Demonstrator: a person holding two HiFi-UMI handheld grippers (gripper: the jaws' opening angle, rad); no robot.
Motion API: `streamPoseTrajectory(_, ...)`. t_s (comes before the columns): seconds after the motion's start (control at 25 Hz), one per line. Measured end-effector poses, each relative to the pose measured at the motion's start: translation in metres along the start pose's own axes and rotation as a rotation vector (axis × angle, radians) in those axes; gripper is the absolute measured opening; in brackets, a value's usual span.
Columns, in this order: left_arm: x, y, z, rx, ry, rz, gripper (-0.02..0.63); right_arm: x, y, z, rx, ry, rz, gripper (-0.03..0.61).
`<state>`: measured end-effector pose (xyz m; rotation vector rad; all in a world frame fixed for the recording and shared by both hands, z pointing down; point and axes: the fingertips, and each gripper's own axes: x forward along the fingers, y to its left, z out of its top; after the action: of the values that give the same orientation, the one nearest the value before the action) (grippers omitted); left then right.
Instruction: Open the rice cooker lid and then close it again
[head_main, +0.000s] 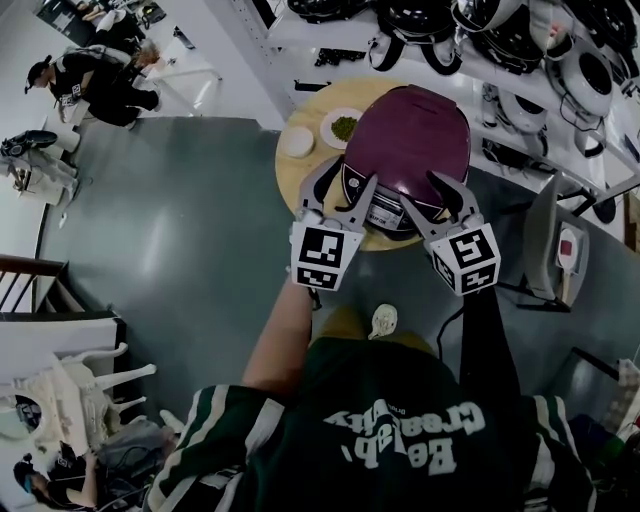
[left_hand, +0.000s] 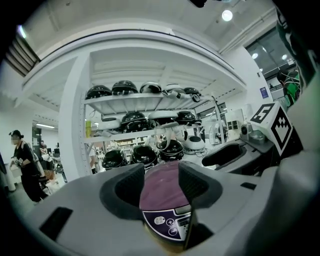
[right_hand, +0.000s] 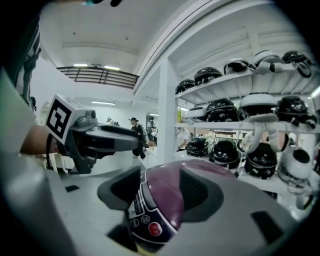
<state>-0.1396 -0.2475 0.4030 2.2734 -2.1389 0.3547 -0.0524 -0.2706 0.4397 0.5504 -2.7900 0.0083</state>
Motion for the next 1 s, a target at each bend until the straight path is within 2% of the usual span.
streamPoseTrajectory(0.28,0.015,0.003,-0.002,-0.01,-0.021,-0.073,0.21,0.02,0.022,-0.012,-0.024,0.077,0.093,0.255)
streamPoseTrajectory(0.44,0.021,0.007,-0.004,-0.026,-0.025,-0.117,0.21,0.03,0.037,-0.029,-0.083,0.183,0.136,0.245)
streamPoseTrajectory(0.6,0.026,0.003,-0.007,-0.026,-0.03,-0.167,0.21,0.034,0.044,-0.04,-0.126,0.265,0.132,0.232)
streamPoseTrajectory(1.0,0.033,-0.001,-0.016,-0.038,-0.026,-0.248,0.212,0.042,0.057,-0.053,-0.126,0.349,0.152,0.227)
